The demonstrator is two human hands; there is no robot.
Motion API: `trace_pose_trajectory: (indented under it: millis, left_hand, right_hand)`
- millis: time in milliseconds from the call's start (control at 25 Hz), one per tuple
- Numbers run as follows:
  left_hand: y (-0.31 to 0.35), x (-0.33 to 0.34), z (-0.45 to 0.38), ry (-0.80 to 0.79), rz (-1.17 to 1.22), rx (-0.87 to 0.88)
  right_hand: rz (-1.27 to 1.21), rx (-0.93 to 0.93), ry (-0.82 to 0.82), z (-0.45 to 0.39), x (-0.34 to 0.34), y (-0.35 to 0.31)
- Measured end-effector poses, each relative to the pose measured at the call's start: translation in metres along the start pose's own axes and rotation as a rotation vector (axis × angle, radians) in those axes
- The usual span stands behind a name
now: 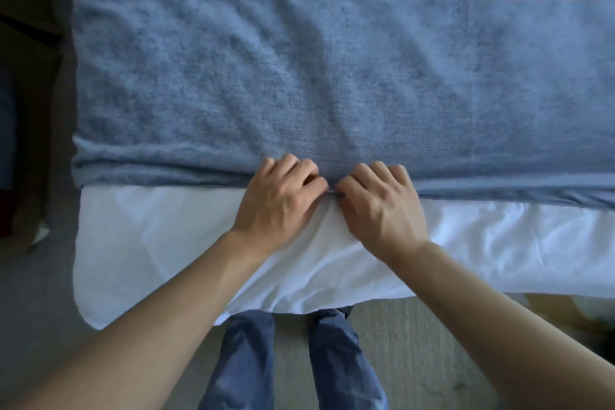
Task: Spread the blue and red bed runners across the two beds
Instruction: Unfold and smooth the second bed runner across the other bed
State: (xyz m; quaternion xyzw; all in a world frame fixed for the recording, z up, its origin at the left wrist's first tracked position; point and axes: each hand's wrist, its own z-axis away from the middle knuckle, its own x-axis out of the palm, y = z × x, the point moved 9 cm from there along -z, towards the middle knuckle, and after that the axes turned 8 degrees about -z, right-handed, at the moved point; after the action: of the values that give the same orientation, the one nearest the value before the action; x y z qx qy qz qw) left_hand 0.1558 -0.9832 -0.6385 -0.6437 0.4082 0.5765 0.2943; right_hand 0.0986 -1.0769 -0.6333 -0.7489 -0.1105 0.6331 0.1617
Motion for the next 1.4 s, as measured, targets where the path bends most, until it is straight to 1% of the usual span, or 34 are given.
trace_pose_trajectory:
  millis: [200, 400, 520, 680, 840, 1040, 1200, 1280, 1400]
  left_hand:
    - [-0.068, -0.006, 0.01, 0.014, 0.039, -0.122]
    - [-0.081, -0.011, 0.016, 0.019, 0.124, -0.05]
    - [-0.102, -0.007, 0.009, -0.009, 0.177, -0.057]
    - [-0.106, 0.0, -0.01, -0.023, 0.189, -0.096]
    - [-0.109, 0.005, -0.009, -0.017, 0.113, -0.132]
    - [-0.099, -0.003, 0.0, 0.015, 0.078, -0.056]
    - [-0.1, -0.003, 0.014, -0.014, 0.046, -0.027]
    - [-0.103, -0.006, 0.017, 0.004, 0.037, -0.039]
    - [-0.104, -0.014, 0.017, 0.055, 0.0, -0.054]
  right_hand:
    - [0.037, 0.057, 0.001, 0.004, 0.006, -0.009]
    - [0.03, 0.049, -0.008, -0.029, 0.036, -0.058]
    - [0.068, 0.108, 0.009, -0.027, 0.037, -0.05]
    - [0.101, 0.14, 0.071, -0.026, 0.03, -0.037]
    - [-0.016, 0.244, 0.1, -0.027, 0.028, -0.026]
    - [0.035, 0.235, 0.076, -0.032, 0.027, -0.033]
    - [-0.077, 0.352, 0.156, -0.037, 0.021, -0.024]
    - [-0.086, 0.329, 0.143, -0.032, 0.02, -0.028]
    - [-0.01, 0.223, 0.046, -0.03, 0.028, -0.048]
